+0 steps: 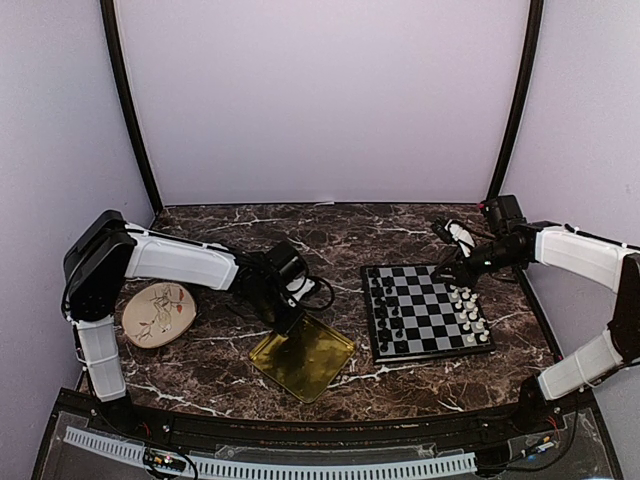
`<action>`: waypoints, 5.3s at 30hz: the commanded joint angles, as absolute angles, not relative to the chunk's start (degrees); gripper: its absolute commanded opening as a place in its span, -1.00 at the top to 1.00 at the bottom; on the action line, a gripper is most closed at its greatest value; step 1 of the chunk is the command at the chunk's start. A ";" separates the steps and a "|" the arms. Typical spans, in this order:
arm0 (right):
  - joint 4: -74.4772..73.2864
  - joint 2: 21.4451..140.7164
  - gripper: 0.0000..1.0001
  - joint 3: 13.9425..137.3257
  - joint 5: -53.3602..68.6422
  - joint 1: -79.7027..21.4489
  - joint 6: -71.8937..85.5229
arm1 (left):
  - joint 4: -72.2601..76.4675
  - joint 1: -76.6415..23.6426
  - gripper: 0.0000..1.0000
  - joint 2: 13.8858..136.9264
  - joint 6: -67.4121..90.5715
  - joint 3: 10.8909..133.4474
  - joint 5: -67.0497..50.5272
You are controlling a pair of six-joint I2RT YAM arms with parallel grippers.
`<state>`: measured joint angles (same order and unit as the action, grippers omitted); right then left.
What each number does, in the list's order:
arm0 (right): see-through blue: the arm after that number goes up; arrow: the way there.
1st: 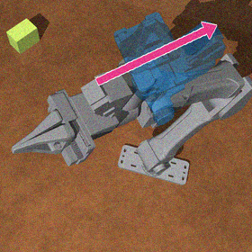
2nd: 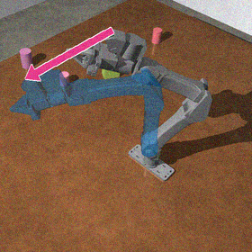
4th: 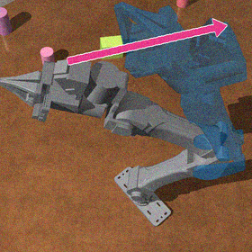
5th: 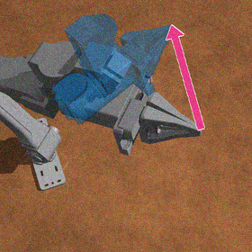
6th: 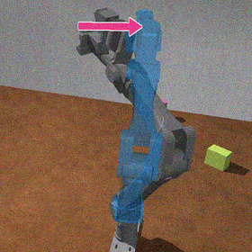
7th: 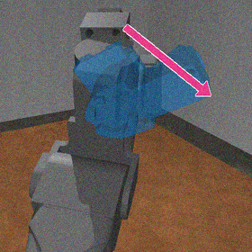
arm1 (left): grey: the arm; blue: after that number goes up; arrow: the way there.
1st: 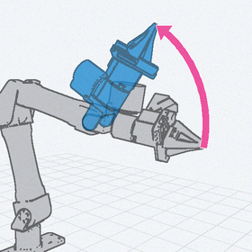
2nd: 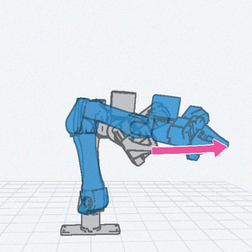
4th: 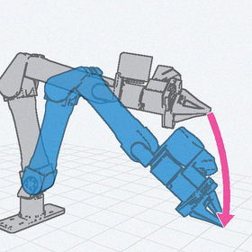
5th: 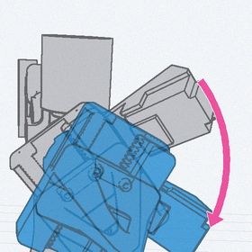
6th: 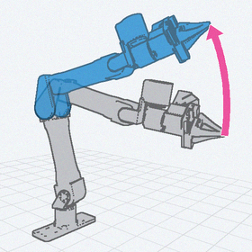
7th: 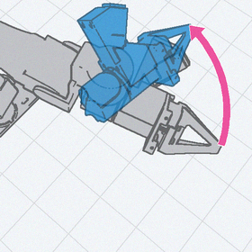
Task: Set up the chess pieces on the board
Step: Pick up the knight from the storage box, then pass from the left arm to the right, then pass from the right arm to the left, then place the knight on the chessboard.
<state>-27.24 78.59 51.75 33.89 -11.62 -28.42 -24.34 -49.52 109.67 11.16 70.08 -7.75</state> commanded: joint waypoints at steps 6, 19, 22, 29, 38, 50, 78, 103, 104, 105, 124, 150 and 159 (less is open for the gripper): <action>-28.43 77.58 0.48 53.03 37.21 -11.51 -29.42 | -26.15 -49.83 0.88 108.82 8.79 71.84 -8.94; -38.72 81.51 0.34 70.79 20.22 -39.43 -44.29 | -40.56 -45.04 0.91 106.96 1.24 82.91 -34.30; -38.78 84.45 0.33 73.18 13.73 -45.68 -47.20 | -41.34 -43.99 0.91 106.75 1.82 83.67 -41.20; -34.53 90.86 0.30 74.53 0.21 -56.64 -49.75 | -40.08 -42.72 0.92 106.67 4.93 83.59 -53.08; -31.29 96.12 0.25 76.85 -4.40 -60.90 -49.40 | -40.99 -42.63 0.91 107.09 5.97 83.24 -58.01; -32.52 98.54 0.26 78.14 -3.92 -64.29 -50.93 | -40.69 -42.63 0.92 107.14 5.87 82.43 -59.72; -30.36 88.70 0.75 72.42 15.76 -51.25 -36.51 | -7.46 -41.56 0.27 90.47 18.22 68.00 -46.23; -18.94 82.44 0.72 66.80 18.55 -36.65 -20.82 | 22.45 -48.78 0.23 102.99 35.57 75.87 -24.85; -18.85 82.44 0.72 66.73 18.69 -36.69 -20.91 | 22.49 -48.83 0.24 103.31 36.03 75.93 -24.75; -18.81 82.52 0.72 66.66 18.68 -36.65 -20.98 | 22.51 -48.85 0.27 103.62 36.43 75.94 -24.58; -18.98 83.07 0.70 66.64 19.01 -36.66 -21.91 | 23.49 -49.31 0.72 108.63 38.63 80.05 -26.58; -29.82 65.00 0.21 51.23 21.51 -8.56 -27.55 | -6.74 -54.29 1.00 132.95 11.08 112.00 -29.26; -26.90 65.24 0.19 50.12 20.96 -3.57 -23.19 | -19.76 -59.69 1.00 141.09 -1.12 124.60 -20.71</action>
